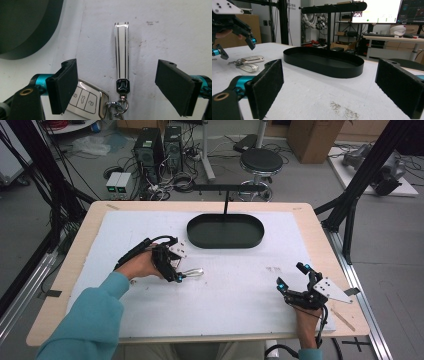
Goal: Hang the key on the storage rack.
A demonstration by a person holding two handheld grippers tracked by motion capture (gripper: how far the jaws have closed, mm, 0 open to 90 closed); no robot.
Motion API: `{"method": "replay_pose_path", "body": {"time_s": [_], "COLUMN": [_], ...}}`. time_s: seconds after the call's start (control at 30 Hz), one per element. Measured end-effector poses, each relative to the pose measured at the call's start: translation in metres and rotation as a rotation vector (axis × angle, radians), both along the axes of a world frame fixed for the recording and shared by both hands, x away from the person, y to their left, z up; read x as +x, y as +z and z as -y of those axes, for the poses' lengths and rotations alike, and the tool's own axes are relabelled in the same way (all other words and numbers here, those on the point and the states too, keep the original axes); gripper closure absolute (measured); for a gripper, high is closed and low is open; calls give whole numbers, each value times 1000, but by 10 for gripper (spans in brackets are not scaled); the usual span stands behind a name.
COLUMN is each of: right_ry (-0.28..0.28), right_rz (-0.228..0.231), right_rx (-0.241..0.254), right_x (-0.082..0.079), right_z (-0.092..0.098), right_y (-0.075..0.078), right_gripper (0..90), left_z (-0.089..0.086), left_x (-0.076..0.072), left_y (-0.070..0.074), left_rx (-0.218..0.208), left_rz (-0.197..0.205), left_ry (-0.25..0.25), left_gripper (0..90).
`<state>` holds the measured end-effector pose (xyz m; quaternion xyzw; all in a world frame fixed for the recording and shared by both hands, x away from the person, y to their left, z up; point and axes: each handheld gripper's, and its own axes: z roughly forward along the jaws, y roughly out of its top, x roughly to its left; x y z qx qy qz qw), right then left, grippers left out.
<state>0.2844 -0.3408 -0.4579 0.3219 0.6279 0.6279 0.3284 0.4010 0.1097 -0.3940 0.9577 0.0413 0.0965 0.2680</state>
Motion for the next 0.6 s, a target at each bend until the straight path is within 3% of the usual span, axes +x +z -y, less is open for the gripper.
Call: {"method": "replay_pose_path", "body": {"time_s": [0.6], "right_ry": [-1], "right_rz": [3], "right_rx": [1], "right_x": [0], "right_z": [0], "right_y": [0], "right_gripper": [75], "left_z": [12], "left_x": [2], "left_y": [-8], "left_rx": [149], "left_rz": [-12], "left_ry": [-63], "left_gripper": [393]}}
